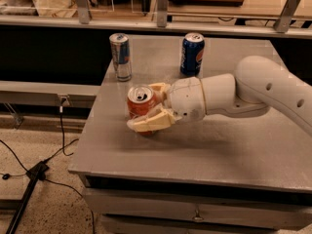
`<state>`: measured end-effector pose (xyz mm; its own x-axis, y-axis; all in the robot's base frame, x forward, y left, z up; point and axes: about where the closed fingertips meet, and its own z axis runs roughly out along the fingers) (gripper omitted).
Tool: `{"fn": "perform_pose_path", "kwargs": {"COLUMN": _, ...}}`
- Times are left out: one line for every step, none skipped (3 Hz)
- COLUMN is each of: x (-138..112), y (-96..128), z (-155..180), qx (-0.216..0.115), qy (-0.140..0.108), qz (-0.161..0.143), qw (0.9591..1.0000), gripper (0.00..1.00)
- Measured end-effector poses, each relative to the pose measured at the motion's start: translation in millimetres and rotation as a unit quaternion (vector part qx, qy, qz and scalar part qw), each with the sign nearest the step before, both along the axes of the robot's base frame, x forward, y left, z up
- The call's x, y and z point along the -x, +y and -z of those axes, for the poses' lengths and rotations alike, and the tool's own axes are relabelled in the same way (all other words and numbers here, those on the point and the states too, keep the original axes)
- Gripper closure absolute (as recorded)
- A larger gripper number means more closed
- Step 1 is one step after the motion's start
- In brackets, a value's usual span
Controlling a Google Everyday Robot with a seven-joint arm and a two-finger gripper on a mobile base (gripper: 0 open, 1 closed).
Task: Knock coke can over
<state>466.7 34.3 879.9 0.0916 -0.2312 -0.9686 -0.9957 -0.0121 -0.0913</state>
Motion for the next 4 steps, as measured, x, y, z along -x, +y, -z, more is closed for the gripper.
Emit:
{"fn": "perform_pose_path", "kwargs": {"x": 1.4, "y": -1.0, "z": -15.5, "qx": 0.049, "qy": -0.01, "qz": 0.01, "qw": 0.9987, "gripper": 0.93}}
{"fn": "perform_pose_path", "kwargs": {"x": 1.3, "y": -9.1, "z": -65.6, "qx": 0.175, "qy": -0.052, "qz": 0.027, "qw": 0.9829, "gripper": 1.0}}
{"fn": "perform_pose_path", "kwargs": {"x": 11.3, "y": -22.8, "z": -115.6, "qx": 0.289, "qy": -0.074, "qz": 0.04, "qw": 0.9538, "gripper": 1.0}}
{"fn": "perform_pose_path", "kwargs": {"x": 17.5, "y": -15.3, "z": -106.5, "qx": 0.345, "qy": -0.052, "qz": 0.02, "qw": 0.937, "gripper": 1.0}}
